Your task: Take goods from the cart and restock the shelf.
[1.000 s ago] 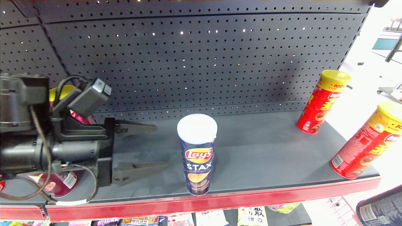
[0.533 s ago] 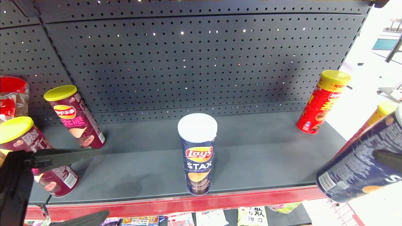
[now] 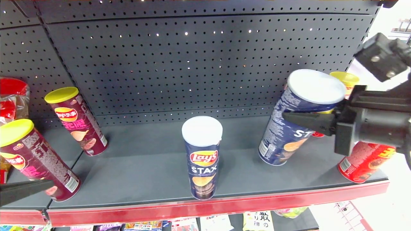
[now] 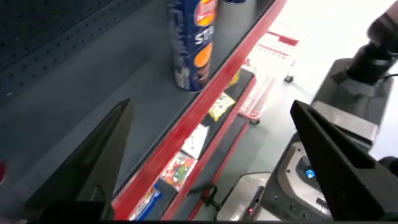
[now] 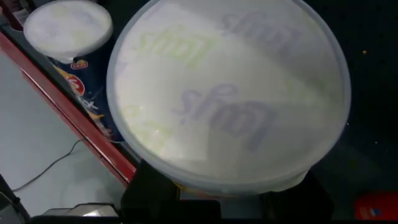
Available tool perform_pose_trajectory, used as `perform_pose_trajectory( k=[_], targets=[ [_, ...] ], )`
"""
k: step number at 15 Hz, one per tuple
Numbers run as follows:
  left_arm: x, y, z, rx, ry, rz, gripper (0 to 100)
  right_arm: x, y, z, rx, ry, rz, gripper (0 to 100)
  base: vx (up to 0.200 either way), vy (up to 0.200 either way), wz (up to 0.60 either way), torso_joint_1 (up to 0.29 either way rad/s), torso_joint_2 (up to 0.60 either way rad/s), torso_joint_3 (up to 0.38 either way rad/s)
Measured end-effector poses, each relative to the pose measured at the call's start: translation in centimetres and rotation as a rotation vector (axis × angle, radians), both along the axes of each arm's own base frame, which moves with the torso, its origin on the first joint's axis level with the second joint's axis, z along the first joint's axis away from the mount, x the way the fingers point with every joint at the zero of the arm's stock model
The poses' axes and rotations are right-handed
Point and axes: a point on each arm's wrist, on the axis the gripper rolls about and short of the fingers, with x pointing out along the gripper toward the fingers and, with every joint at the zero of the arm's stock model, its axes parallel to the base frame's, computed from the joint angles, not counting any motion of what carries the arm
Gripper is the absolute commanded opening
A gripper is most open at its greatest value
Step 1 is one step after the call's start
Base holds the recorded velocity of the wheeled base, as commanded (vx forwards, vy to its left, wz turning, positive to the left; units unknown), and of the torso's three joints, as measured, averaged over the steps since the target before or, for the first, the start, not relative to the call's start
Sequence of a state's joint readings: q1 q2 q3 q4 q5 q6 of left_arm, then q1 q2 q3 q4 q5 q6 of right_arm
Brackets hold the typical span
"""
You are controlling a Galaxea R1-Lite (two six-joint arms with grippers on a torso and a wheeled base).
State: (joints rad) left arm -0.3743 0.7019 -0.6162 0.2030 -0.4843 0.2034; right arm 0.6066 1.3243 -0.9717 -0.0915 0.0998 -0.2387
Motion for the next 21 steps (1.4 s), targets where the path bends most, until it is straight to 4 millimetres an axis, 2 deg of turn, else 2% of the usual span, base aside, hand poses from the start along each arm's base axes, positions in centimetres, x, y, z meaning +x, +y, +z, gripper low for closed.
perform_pose_trajectory(
  k=[4, 10, 15, 21],
  targets=[
    [-2.0, 1.0, -0.4, 0.014, -0.036, 0.109, 100, 3.8, 2.8, 0.2, -0.008, 0.015, 0.018, 0, 0.0, 0.0, 0.0, 0.0, 0.0, 0.0],
    [-5.9, 2.8, -2.3, 0.033, -0.06, 0.229, 100, 7.4, 6.4, -0.8, -0.014, 0.045, 0.081, 0, 0.0, 0.0, 0.0, 0.0, 0.0, 0.0],
    [-6.6, 3.1, -2.3, 0.019, -0.092, 0.242, 100, 10.2, 8.6, -2.7, -0.008, 0.073, 0.098, 0, 0.0, 0.0, 0.0, 0.0, 0.0, 0.0],
    [-6.7, 3.2, -2.9, 0.02, -0.089, 0.242, 100, 12.1, 10.9, -3.2, 0.008, 0.074, 0.118, 0, 0.0, 0.0, 0.0, 0.0, 0.0, 0.0]
  ],
)
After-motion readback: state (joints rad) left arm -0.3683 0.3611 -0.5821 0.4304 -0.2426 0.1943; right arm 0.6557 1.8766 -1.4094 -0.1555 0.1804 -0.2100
